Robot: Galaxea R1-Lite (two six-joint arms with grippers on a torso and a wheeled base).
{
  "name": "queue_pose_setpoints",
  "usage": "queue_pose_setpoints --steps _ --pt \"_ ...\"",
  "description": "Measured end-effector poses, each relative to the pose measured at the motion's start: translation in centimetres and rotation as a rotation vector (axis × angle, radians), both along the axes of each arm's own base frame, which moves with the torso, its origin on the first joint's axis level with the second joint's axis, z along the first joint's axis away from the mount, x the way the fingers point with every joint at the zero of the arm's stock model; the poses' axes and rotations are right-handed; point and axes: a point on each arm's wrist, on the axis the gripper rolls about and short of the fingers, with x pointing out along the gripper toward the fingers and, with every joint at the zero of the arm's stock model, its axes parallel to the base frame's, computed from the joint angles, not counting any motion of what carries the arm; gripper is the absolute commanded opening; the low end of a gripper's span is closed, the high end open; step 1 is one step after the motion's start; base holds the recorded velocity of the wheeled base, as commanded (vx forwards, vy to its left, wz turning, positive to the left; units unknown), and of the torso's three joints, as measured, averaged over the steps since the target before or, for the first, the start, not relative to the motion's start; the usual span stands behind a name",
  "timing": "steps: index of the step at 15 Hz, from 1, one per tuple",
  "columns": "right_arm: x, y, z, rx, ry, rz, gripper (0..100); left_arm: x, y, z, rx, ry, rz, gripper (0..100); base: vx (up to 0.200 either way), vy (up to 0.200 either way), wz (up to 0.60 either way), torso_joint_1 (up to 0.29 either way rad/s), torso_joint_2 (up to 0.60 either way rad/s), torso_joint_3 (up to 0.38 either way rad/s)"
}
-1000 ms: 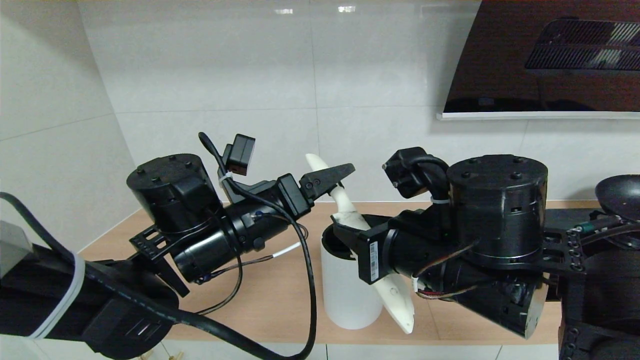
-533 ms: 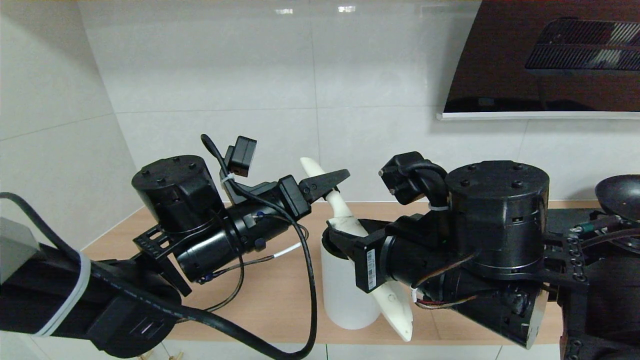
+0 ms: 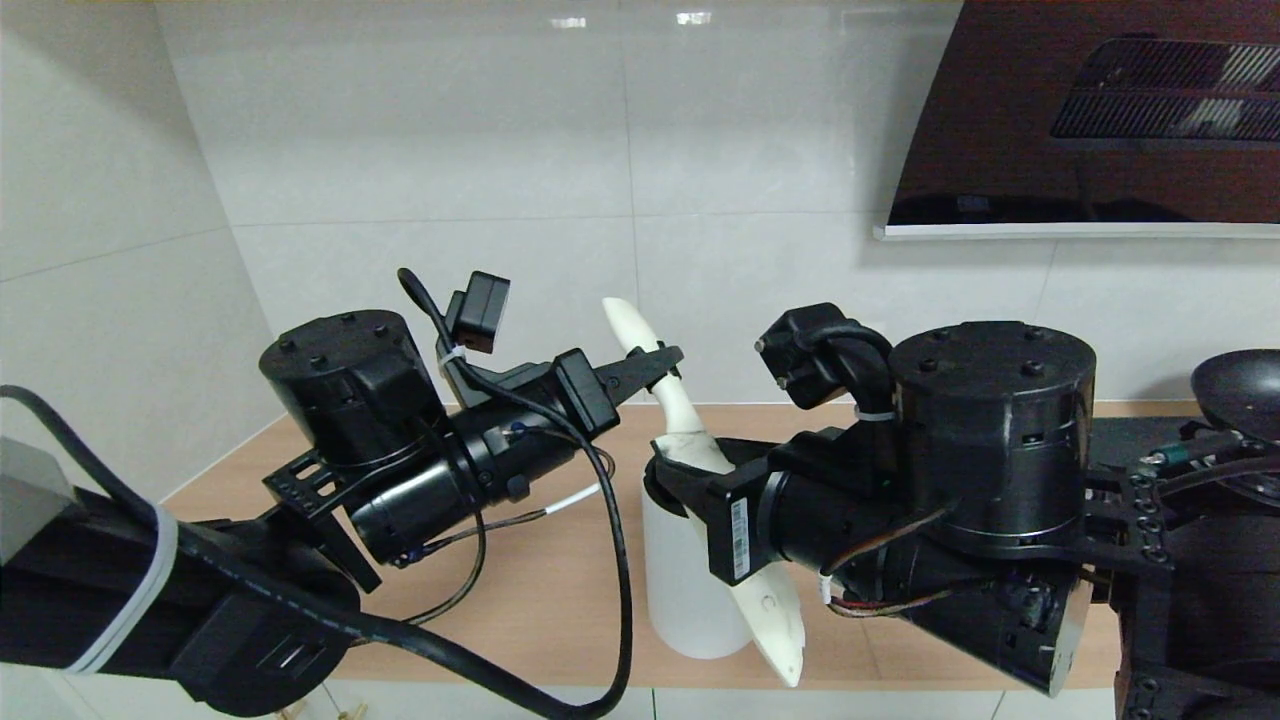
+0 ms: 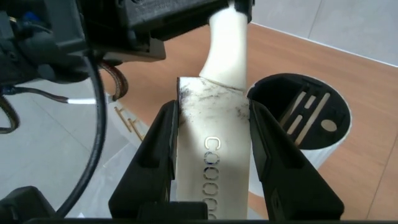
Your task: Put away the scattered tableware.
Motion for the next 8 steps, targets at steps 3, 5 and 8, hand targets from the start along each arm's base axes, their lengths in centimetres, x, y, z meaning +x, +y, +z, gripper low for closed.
queue_pose_setpoints --steps 3,5,8 --pt "0.01 -0.01 0.05 0.005 -0.004 -0.006 100 -0.09 0.05 0.20 -0.020 0.017 -0.005 0 0.000 0.000 0.00 0.000 0.00 0.000" --pt "0.06 -0.05 0.13 0.010 -0.008 -0.010 100 -0.14 0.03 0.23 -0.021 0.021 -0.008 0 0.000 0.000 0.00 0.000 0.00 0.000" --pt "0.01 -0.06 0.25 0.030 -0.021 -0.008 100 -0.15 0.07 0.44 -0.012 0.038 -0.007 0 0.000 0.000 0.00 0.000 0.00 0.000"
